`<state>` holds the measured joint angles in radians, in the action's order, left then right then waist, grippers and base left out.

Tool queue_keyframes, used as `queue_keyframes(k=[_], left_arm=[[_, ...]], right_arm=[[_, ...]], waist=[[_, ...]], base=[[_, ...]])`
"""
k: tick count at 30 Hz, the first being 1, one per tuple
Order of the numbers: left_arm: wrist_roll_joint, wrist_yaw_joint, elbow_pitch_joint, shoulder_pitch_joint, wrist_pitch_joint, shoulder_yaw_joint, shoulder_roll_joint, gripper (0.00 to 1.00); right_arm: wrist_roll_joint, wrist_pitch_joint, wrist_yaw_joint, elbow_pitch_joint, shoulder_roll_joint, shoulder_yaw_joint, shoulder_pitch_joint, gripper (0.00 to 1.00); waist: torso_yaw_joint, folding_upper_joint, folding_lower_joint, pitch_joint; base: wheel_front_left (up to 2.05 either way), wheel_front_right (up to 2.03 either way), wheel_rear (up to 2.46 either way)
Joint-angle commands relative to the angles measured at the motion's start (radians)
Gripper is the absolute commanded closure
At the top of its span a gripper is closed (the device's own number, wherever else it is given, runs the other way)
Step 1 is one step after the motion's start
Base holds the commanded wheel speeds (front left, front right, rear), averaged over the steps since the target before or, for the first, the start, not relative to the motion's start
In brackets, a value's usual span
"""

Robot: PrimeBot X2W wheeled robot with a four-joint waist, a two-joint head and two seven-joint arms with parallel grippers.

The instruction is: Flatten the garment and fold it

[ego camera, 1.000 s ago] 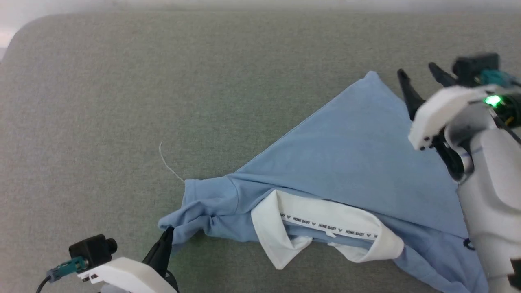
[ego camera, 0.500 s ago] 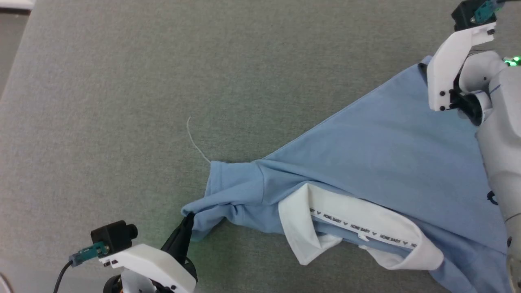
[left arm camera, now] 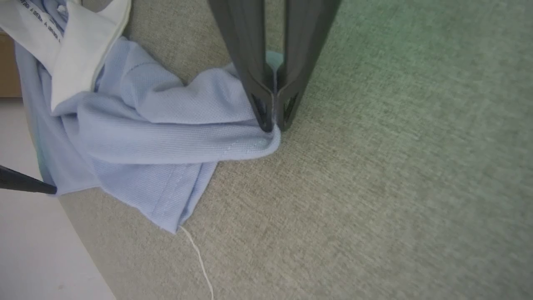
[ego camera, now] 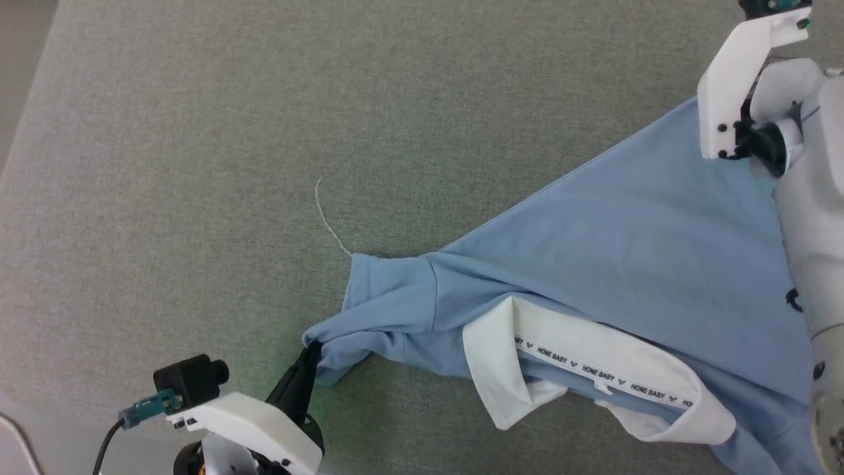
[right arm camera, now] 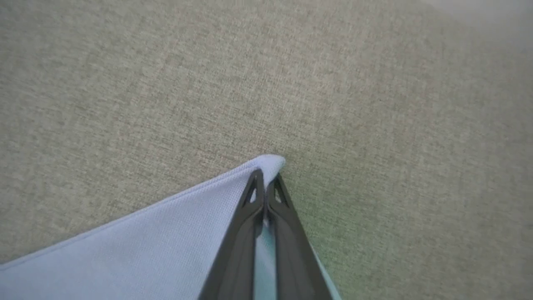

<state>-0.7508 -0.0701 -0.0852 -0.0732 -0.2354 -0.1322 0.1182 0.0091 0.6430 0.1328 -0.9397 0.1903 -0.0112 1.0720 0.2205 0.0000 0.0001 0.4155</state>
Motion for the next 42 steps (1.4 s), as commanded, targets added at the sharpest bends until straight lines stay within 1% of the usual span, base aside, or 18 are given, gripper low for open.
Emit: queue_keyframes(k=[1,5,8,11,13,14,19,24,27,30,34,36,39,42], left_arm=[[-0.007,0.003,0.009,0.01,0.004,0.0,0.0,1.0],[-0.007,-0.004,0.007,-0.005,0.002,0.011,0.012,1.0],[-0.008,-0.012,-0.004,-0.026,0.002,0.022,0.022,1.0],[-0.007,-0.021,-0.023,-0.052,0.006,0.037,0.033,1.0],[-0.002,-0.028,-0.038,-0.065,0.015,0.049,0.041,1.0],[-0.002,-0.028,-0.038,-0.065,0.015,0.049,0.041,1.0],[0.019,-0.042,-0.075,-0.072,0.051,0.077,0.056,1.0],[0.052,-0.04,-0.108,-0.041,0.084,0.094,0.083,1.0],[0.077,-0.032,-0.132,0.008,0.087,0.1,0.115,1.0],[0.105,-0.017,-0.16,0.094,0.074,0.097,0.158,1.0],[0.112,0.005,-0.189,0.248,0.041,0.089,0.194,1.0],[0.103,0.014,-0.193,0.332,0.02,0.082,0.201,1.0],[0.075,0.025,-0.182,0.461,-0.012,0.077,0.201,1.0],[0.063,0.032,-0.148,0.591,-0.042,0.071,0.208,1.0]], right_arm=[[0.001,-0.049,-0.002,0.017,-0.003,0.0,-0.034,1.0],[0.048,-0.235,-0.002,0.087,-0.018,-0.013,-0.116,1.0],[0.096,-0.368,-0.002,0.149,-0.016,-0.029,-0.199,1.0],[0.144,-0.472,-0.002,0.22,-0.011,-0.044,-0.292,1.0],[0.173,-0.525,-0.002,0.274,-0.004,-0.038,-0.354,1.0],[0.173,-0.525,-0.002,0.274,-0.004,-0.038,-0.354,1.0],[0.201,-0.605,-0.002,0.429,0.014,-0.002,-0.506,1.0],[0.215,-0.603,-0.002,0.594,0.01,0.065,-0.651,1.0],[0.207,-0.56,-0.002,0.698,0.015,0.104,-0.712,1.0],[0.197,-0.504,-0.002,0.805,0.031,0.136,-0.739,1.0],[0.179,-0.412,-0.002,0.943,0.061,0.152,-0.733,1.0],[0.175,-0.367,-0.002,0.997,0.081,0.153,-0.714,1.0],[0.173,-0.305,-0.002,1.054,0.118,0.139,-0.664,1.0],[0.179,-0.245,-0.002,1.077,0.156,0.119,-0.592,1.0]], waist=[[-0.015,0.0,-0.0001,-0.024],[-0.04,0.0,-0.0001,-0.074],[-0.063,0.0,-0.0001,-0.118],[-0.094,0.0,-0.0001,-0.162],[-0.114,0.0,-0.0001,-0.186],[-0.114,0.0,-0.0001,-0.186],[-0.16,0.0,-0.0001,-0.237],[-0.195,0.0,-0.0001,-0.275],[-0.211,0.0,-0.0001,-0.291],[-0.219,0.0,-0.0001,-0.303],[-0.229,0.0,-0.0001,-0.311],[-0.232,0.0,-0.0001,-0.31],[-0.24,0.0,-0.0001,-0.302],[-0.249,0.0,-0.0001,-0.279]], base=[[0.0,0.0,0.0],[0.0,0.0,0.0],[0.0,0.0,0.0],[0.0,0.0,0.0],[0.0,0.0,0.0],[0.0,0.0,0.0],[0.0,0.0,0.0],[0.0,0.0,0.0],[0.0,0.0,0.0],[0.0,0.0,0.0],[0.0,0.0,0.0],[0.0,0.0,0.0],[0.0,0.0,0.0],[0.0,0.0,0.0]])
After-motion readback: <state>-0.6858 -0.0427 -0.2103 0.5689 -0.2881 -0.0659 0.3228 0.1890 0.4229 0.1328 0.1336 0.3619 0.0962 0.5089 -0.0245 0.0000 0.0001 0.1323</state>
